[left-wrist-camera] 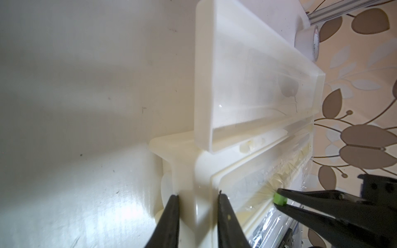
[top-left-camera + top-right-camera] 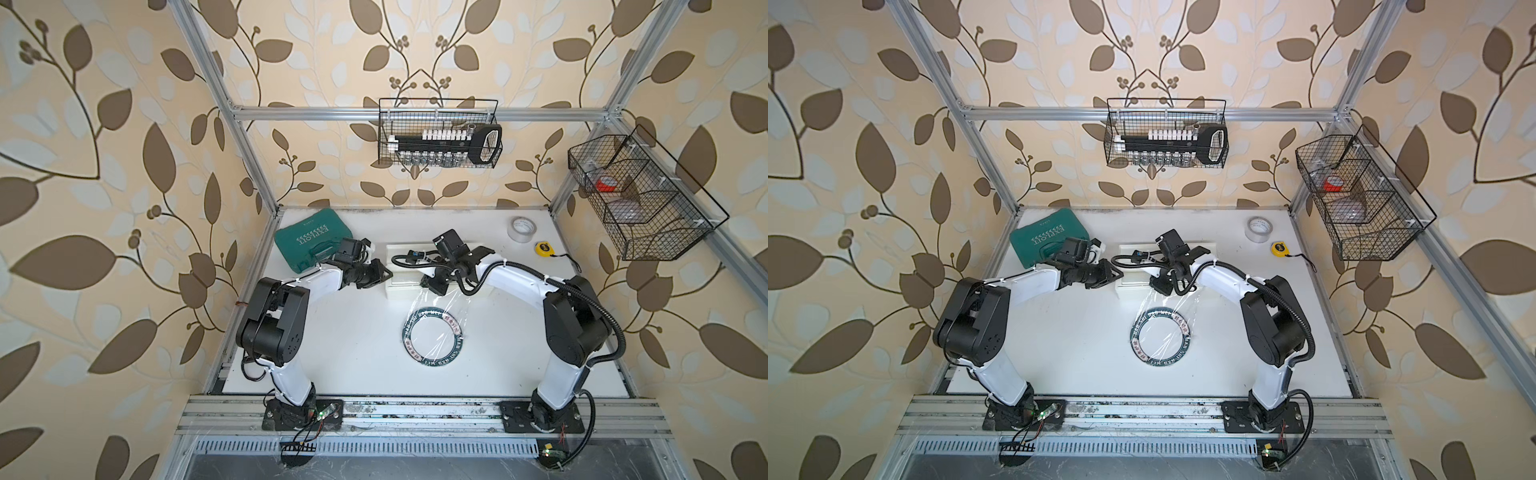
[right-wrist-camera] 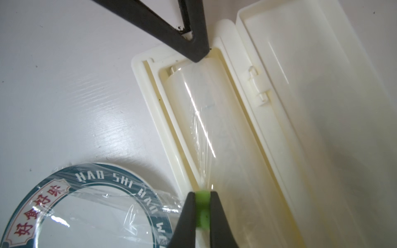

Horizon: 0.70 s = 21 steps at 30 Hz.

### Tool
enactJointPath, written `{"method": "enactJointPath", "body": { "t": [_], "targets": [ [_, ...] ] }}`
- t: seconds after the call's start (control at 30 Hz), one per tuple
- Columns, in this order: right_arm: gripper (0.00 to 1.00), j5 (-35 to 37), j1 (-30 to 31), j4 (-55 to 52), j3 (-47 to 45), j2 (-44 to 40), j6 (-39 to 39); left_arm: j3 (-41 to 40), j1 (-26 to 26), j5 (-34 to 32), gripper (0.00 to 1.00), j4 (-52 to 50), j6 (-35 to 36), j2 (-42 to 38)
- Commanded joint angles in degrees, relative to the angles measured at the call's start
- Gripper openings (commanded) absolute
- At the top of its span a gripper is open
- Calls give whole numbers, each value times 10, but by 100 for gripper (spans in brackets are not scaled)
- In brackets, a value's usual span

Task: Wrap the plate with plastic wrap
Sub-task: Tear off the plastic wrap from the plastic wrap cutting box.

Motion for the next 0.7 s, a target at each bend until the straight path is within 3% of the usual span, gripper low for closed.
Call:
{"method": "enactJointPath", "body": {
  "t": [0.0, 0.1, 0.2, 0.33, 0.47, 0.53, 0.6, 0.67],
  "targets": [
    [0, 111, -39, -60, -13, -28, -12, -40, 36, -205, 0, -149, 47, 44],
    [5, 74, -14, -66, 14, -11, 10, -42, 36, -207, 0, -149, 45, 45],
    [29, 57, 19, -31, 34, -8, 48, -45, 35, -205, 0, -147, 44, 45],
    [46, 55, 36, 19, 55, -24, 129, -47, 29, -192, 0, -138, 45, 43],
    [47, 143, 60, 19, 87, -39, 288, -52, 22, -171, 0, -125, 41, 43],
    [40, 209, 74, -39, 125, -23, 413, -61, 22, -152, 0, -112, 34, 36],
    [24, 263, 78, -164, 193, 17, 572, -69, 18, -139, 0, -103, 26, 25],
    [25, 291, 84, -224, 222, 43, 664, -74, 13, -140, 0, -102, 25, 15]
  ]
}}
